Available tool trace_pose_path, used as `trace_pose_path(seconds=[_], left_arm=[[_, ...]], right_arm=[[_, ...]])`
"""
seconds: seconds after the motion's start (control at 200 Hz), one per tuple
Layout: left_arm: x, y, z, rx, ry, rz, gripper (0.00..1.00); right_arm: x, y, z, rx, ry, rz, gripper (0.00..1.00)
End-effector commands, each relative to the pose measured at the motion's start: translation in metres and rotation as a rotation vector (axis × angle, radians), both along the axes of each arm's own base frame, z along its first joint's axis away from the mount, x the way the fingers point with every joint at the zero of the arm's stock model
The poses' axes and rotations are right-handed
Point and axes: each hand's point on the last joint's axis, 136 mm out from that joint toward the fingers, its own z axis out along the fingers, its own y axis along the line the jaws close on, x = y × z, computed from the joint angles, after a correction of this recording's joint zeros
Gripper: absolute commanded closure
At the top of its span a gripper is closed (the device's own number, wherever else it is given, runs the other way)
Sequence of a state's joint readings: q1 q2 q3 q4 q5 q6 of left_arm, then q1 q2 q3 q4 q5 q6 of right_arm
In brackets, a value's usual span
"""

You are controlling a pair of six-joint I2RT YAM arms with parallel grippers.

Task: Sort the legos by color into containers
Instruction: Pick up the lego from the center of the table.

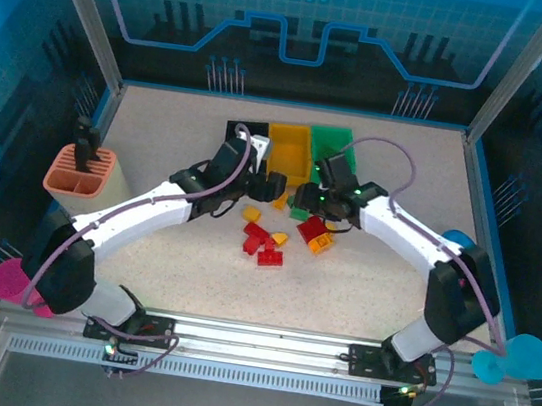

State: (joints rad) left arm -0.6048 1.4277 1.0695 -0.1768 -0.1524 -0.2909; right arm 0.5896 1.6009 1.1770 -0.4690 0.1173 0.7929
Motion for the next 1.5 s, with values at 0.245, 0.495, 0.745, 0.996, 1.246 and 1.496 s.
trace_pose_path(seconds=[0.245, 0.495, 0.745, 0.996, 1.246, 1.496], left_arm=[[-0.030, 0.037, -0.014, -0.063, 0.016, 0.119, 0.23], [-0.039, 0.051, -0.022, -0.044, 0.020, 0.150, 0.23], [-0.044, 0.054, -0.023, -0.075, 0.035, 0.168, 0.24], [-0.051, 0.062, -0.025, -0.070, 0.030, 0.185, 0.24], [-0.051, 0.063, -0.026, -0.066, 0.030, 0.189, 0.24], [-0.051, 0.064, -0.028, -0.059, 0.030, 0.191, 0.24]], right_arm=[[0.025, 0.002, -0.026, -0.100, 0.208, -0.300, 0.60], [0.033, 0.012, -0.043, -0.106, 0.227, -0.346, 0.59], [0.043, 0.014, -0.055, -0.157, 0.243, -0.374, 0.59], [0.048, 0.012, -0.066, -0.205, 0.250, -0.399, 0.60], [0.052, 0.018, -0.076, -0.214, 0.258, -0.399, 0.59], [0.048, 0.017, -0.088, -0.236, 0.269, -0.409, 0.59]])
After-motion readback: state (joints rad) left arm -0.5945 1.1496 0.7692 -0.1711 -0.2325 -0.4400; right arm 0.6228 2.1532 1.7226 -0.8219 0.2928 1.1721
